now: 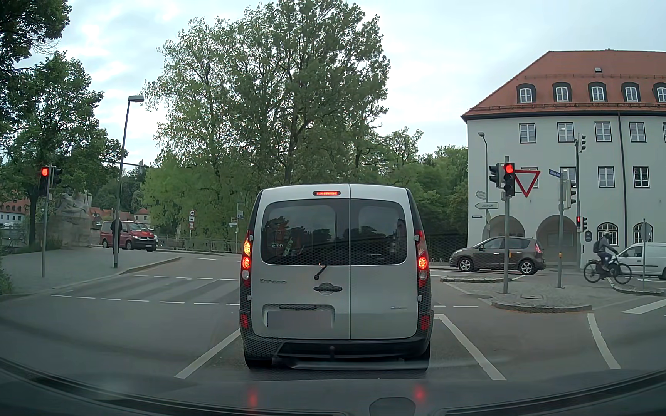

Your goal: Follow the waypoints while adhering to traffic rules and regulations

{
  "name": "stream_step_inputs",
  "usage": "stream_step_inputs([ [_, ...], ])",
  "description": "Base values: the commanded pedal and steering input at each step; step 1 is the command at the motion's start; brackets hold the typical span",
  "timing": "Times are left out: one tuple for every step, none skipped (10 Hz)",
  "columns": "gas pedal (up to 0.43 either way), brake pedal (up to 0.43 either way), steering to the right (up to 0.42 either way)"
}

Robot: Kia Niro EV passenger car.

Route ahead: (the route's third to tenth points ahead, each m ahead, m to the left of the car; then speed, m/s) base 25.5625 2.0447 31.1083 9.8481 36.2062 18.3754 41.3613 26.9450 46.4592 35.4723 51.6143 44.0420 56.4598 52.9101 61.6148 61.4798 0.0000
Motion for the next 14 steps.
stream_step_inputs([
  [0.000, 0.244, -0.004],
  [0.000, 0.244, -0.004],
  [0.000, 0.244, -0.004],
  [0.000, 0.244, -0.004],
  [0.000, 0.244, -0.004],
  [0.000, 0.244, -0.004],
  [0.000, 0.244, -0.004],
  [0.000, 0.244, -0.004],
  [0.000, 0.244, -0.004],
  [0.000, 0.244, -0.004],
  [0.000, 0.244, -0.004],
  [0.000, 0.244, -0.004],
  [0.000, 0.244, -0.004],
  [0.000, 0.244, -0.004],
])
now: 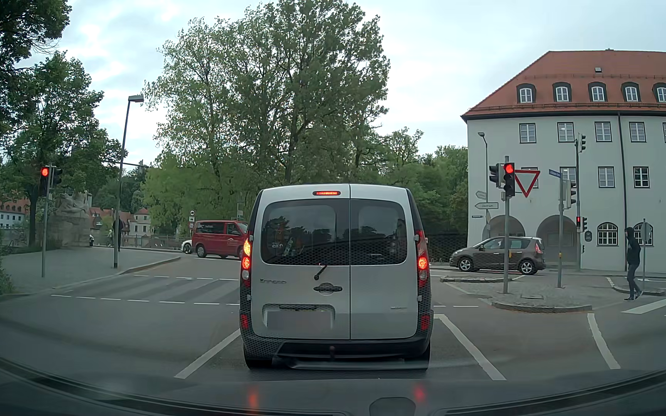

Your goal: Follow the waypoints while adhering to traffic rules and regulations

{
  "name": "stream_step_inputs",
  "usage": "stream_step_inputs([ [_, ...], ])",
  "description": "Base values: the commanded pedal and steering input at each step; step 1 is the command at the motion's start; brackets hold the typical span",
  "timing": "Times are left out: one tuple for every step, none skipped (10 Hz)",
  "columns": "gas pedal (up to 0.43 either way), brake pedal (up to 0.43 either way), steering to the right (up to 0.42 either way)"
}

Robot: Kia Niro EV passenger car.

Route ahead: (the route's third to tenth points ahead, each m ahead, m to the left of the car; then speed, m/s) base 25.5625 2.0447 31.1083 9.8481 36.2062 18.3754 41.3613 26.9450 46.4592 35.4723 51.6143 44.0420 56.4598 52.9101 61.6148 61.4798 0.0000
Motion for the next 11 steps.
stream_step_inputs([
  [0.000, 0.244, -0.004],
  [0.000, 0.244, -0.004],
  [0.000, 0.244, -0.004],
  [0.000, 0.244, -0.004],
  [0.000, 0.244, -0.004],
  [0.000, 0.244, -0.004],
  [0.000, 0.244, -0.004],
  [0.000, 0.244, -0.004],
  [0.000, 0.244, -0.004],
  [0.000, 0.244, -0.004],
  [0.000, 0.244, -0.004],
])
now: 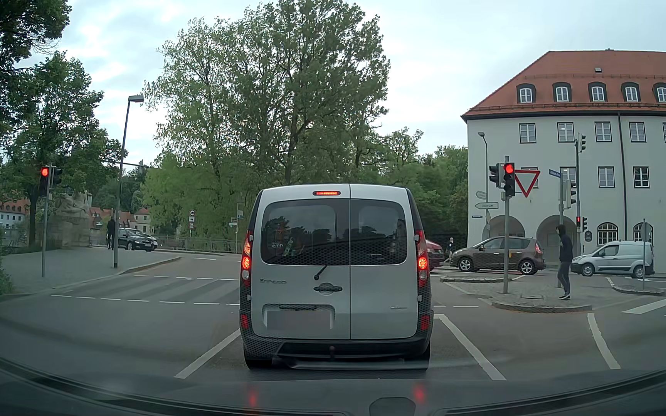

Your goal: Follow the waypoints while adhering to traffic rules and regulations

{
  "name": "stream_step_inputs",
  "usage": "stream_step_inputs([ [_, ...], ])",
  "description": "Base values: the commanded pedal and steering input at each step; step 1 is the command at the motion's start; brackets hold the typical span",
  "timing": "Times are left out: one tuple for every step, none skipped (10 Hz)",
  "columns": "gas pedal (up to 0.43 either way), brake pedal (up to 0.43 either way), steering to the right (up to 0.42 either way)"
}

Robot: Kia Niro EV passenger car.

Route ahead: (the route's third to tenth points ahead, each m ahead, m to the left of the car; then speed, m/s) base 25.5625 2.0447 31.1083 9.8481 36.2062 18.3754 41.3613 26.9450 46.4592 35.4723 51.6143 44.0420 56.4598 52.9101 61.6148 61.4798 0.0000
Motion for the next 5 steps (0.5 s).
stream_step_inputs([
  [0.000, 0.244, -0.004],
  [0.000, 0.244, -0.004],
  [0.000, 0.244, -0.004],
  [0.000, 0.244, -0.004],
  [0.000, 0.244, -0.004],
])
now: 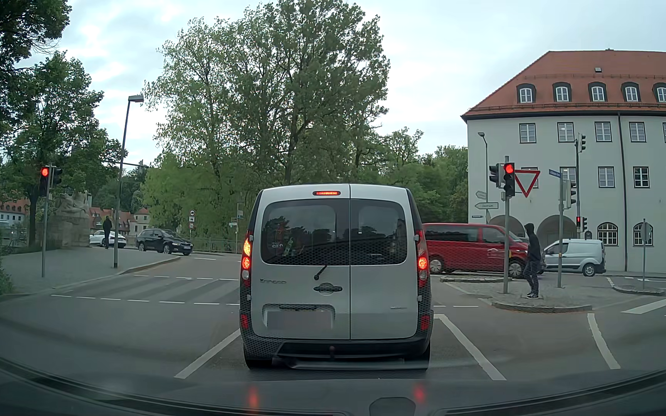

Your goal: Follow the waypoints while adhering to traffic rules and regulations

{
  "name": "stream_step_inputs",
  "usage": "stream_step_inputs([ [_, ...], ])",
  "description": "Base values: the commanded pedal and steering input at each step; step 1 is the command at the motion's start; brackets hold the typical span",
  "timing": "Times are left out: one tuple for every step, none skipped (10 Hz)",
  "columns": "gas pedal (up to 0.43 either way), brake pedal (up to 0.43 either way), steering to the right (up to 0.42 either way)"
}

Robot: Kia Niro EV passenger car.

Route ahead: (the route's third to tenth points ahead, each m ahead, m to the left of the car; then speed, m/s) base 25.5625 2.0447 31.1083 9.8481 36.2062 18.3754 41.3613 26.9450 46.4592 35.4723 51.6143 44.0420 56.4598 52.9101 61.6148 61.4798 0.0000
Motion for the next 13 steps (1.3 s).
stream_step_inputs([
  [0.000, 0.244, -0.004],
  [0.000, 0.244, -0.004],
  [0.000, 0.244, -0.004],
  [0.000, 0.244, -0.004],
  [0.000, 0.244, -0.004],
  [0.000, 0.244, -0.004],
  [0.000, 0.244, -0.004],
  [0.000, 0.244, -0.004],
  [0.000, 0.244, -0.005],
  [0.000, 0.244, -0.005],
  [0.000, 0.244, -0.005],
  [0.000, 0.244, -0.005],
  [0.000, 0.244, -0.005],
])
